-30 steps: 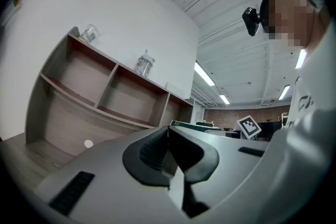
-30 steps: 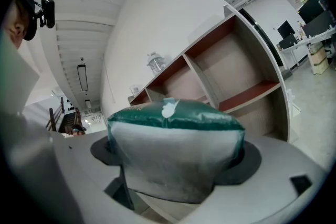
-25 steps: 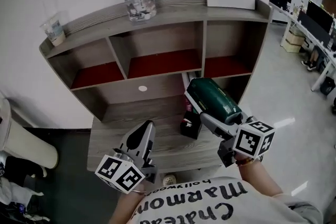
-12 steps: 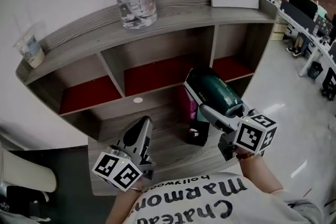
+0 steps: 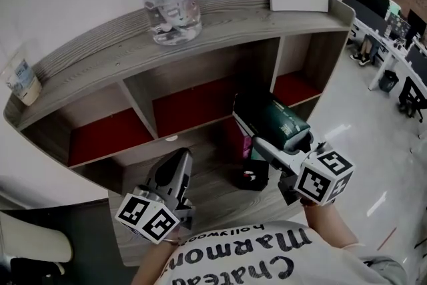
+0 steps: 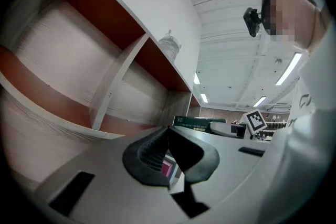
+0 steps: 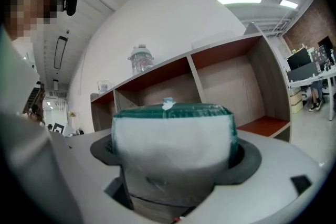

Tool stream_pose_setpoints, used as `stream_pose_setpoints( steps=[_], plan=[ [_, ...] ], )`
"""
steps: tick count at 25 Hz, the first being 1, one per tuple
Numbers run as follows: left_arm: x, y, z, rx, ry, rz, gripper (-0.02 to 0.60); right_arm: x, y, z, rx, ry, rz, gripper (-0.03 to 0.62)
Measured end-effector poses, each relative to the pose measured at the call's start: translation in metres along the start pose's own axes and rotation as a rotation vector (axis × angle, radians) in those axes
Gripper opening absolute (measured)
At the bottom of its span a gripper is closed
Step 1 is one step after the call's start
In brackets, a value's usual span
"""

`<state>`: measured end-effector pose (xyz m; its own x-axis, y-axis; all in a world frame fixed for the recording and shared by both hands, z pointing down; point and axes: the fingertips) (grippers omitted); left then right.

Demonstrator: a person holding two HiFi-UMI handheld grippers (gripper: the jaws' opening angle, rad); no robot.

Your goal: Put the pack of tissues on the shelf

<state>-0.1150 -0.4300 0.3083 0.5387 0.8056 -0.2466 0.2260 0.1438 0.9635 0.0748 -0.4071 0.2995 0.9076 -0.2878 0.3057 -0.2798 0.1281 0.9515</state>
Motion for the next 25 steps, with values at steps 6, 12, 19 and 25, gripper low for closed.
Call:
stream_pose_setpoints(
  steps=[6,12,19,25],
  plan=[
    [-0.005,0.002,0.003,-0.003,0.031,-0.003,0.018,-0.004,0.002,0.002,0.017,0.038,-0.034,0.486],
    [-0.014,0.001,-0.002,0.003,0.033,-0.010,0.018,-0.011,0.005,0.005,0.003,0.094,-0.137,0.486],
    [-0.022,0.006,-0.006,0.004,0.029,-0.037,0.018,-0.018,0.004,0.009,-0.006,0.142,-0.213,0.485],
    [-0.021,0.006,-0.005,0.010,0.041,-0.044,0.018,-0.018,0.006,0.008,0.016,0.149,-0.222,0.482]
  ],
)
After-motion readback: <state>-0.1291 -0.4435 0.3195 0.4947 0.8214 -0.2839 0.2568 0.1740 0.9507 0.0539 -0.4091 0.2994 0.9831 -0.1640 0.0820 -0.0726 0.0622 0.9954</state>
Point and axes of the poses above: the fingertips, and each gripper's own axes: z forward along the fingers, x to its right, y out of its underside, and after that the axes turned 3 degrees about z, right-handed
